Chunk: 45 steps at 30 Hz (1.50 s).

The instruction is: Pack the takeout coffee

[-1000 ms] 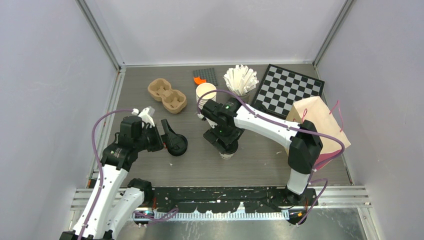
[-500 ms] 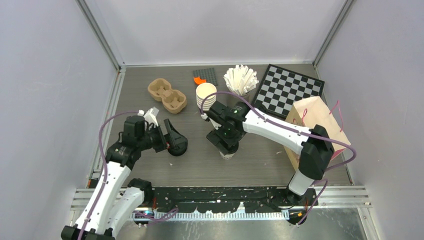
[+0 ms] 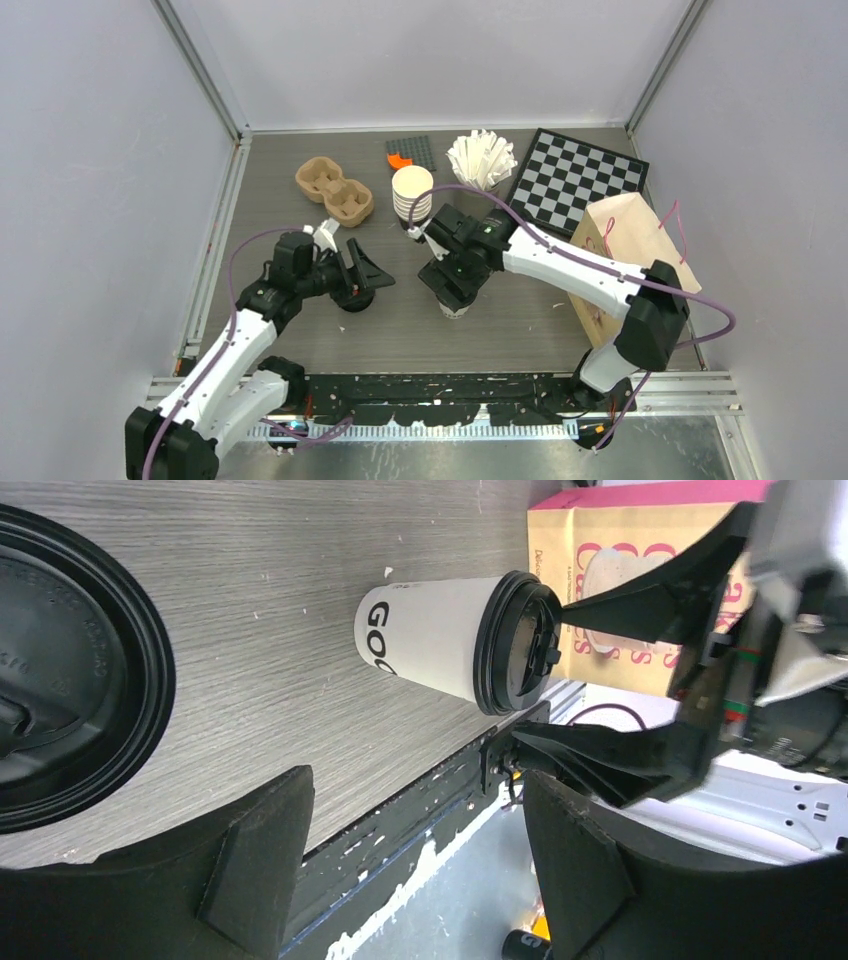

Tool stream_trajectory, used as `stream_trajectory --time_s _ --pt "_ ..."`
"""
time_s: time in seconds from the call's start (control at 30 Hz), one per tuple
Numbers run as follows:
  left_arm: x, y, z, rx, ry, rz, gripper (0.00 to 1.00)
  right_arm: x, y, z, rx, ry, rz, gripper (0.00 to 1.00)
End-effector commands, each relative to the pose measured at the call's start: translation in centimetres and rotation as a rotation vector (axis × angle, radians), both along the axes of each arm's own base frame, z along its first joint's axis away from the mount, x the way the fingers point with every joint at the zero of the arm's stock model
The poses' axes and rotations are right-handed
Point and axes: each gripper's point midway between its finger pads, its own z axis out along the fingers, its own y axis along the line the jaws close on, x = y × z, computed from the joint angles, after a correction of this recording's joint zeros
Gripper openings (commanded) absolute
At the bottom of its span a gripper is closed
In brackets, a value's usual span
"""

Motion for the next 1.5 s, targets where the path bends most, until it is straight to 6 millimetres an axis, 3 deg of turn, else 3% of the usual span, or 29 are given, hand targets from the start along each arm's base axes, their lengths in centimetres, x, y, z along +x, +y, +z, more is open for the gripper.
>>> stream_trajectory --time_s 0.0,0.13,0.33,0.6,0.97,1.27,1.47 --pt "1.5 -1.4 1.9 -0.011 -0.099 -0.022 0.77 -0.1 0.2 3.2 0.101 -0.074 0.014 0.94" --pt "1.9 -2.5 1.7 0.031 -0.116 -0.064 0.75 0.3 -0.9 3.8 0.069 -0.104 -0.020 0.93" --pt "2.2 -5.1 1.0 0.028 -0.118 -0.116 0.70 2.8 -1.5 4.4 0.156 -0.121 -0.153 0.87" --pt "3.3 -7.5 0.5 0.038 -0.137 -0.146 0.67 4.2 -0.4 4.7 0.319 -0.088 -0.245 0.74" --pt "4.8 -8.9 -0.1 0.056 -0.175 -0.164 0.69 6.1 -0.9 4.0 0.401 -0.103 -0.333 0.68" --pt "4.8 -10.6 -0.2 0.071 -0.189 -0.229 0.70 5.9 -0.7 3.6 0.436 -0.081 -0.331 0.65" --pt "4.6 -11.4 -1.5 0.087 -0.164 -0.258 0.70 5.2 -0.4 2.4 0.445 -0.040 -0.325 0.55"
